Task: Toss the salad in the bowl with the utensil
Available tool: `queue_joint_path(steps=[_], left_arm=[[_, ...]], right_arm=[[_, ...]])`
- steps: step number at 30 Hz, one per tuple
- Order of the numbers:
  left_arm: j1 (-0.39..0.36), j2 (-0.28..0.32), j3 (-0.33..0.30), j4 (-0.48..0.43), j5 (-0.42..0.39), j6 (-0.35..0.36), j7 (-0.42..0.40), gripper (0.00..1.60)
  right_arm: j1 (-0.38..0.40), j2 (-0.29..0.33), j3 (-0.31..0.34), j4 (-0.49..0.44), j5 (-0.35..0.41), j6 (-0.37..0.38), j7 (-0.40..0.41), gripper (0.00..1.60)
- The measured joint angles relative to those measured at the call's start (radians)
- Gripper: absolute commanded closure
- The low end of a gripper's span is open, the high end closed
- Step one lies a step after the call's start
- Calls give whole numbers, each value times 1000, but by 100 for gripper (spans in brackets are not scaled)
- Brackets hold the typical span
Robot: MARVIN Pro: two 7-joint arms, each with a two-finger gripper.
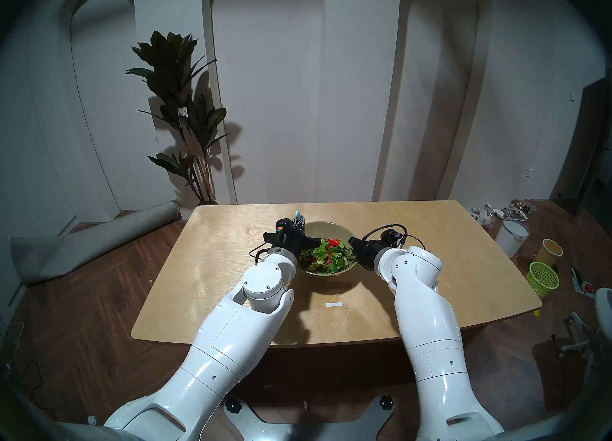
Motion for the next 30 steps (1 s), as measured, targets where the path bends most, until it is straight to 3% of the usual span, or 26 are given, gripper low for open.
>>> queue_joint_path(steps=[7, 14, 30], left_arm=[[-31, -16, -27, 51, -76, 54, -44, 160], [-55, -19, -55, 54, -221, 169, -100, 160], [-82, 29, -74, -25, -543, 447, -123, 160]], right_arm=[[0, 0, 0, 0, 0, 0, 0, 160], [0, 0, 0, 0, 0, 0, 0, 160], [0, 0, 0, 0, 0, 0, 0, 160]])
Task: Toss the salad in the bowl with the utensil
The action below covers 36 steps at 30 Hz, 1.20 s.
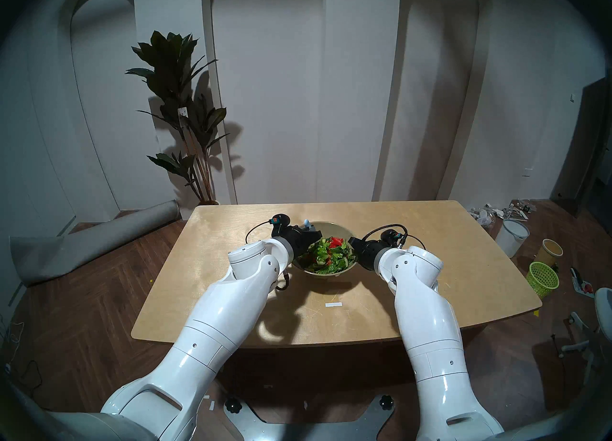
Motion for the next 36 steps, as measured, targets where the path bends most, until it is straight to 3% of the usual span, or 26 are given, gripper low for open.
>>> queue_joint_path(steps=[9, 23, 29, 36], left_arm=[[-12, 14, -51, -33, -72, 131, 20, 160], [-24, 7, -93, -92, -114, 203, 57, 160], [-22, 7, -101, -137, -116, 209, 71, 160], [15, 35, -71, -231, -49, 134, 48, 160]], right_arm=[[0, 0, 0, 0, 0, 0, 0, 160], [0, 0, 0, 0, 0, 0, 0, 160], [0, 0, 0, 0, 0, 0, 0, 160], [0, 0, 0, 0, 0, 0, 0, 160]])
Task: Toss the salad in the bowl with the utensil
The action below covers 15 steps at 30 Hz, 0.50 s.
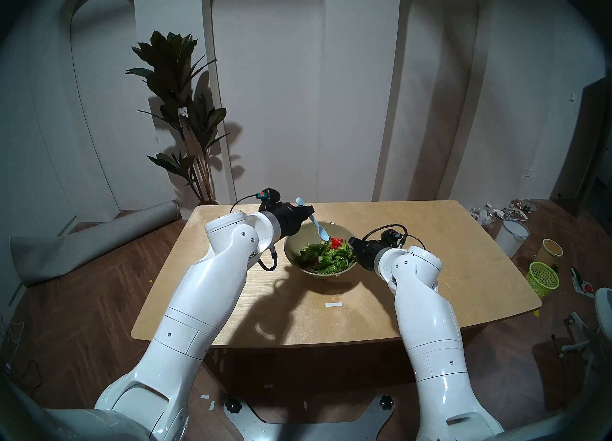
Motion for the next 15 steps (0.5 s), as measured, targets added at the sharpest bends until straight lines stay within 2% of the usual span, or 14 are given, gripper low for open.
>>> queue_joint_path(steps=[8, 15], left_arm=[[96, 41, 87, -102, 154, -125, -21, 160], [184, 60, 118, -162, 261, -224, -23, 160]], right_arm=[[0, 0, 0, 0, 0, 0, 0, 160], [0, 0, 0, 0, 0, 0, 0, 160]])
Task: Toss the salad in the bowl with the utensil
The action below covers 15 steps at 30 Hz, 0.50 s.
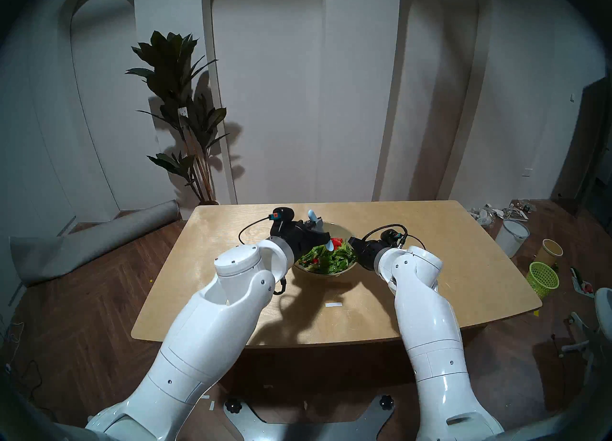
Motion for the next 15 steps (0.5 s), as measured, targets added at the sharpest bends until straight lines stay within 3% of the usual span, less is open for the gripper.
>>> queue_joint_path(steps=[7, 15], left_arm=[[62, 12, 26, -13, 65, -112, -10, 160], [91, 25, 59, -14, 101, -174, -23, 160]], right_arm=[[0, 0, 0, 0, 0, 0, 0, 160], [0, 0, 0, 0, 0, 0, 0, 160]])
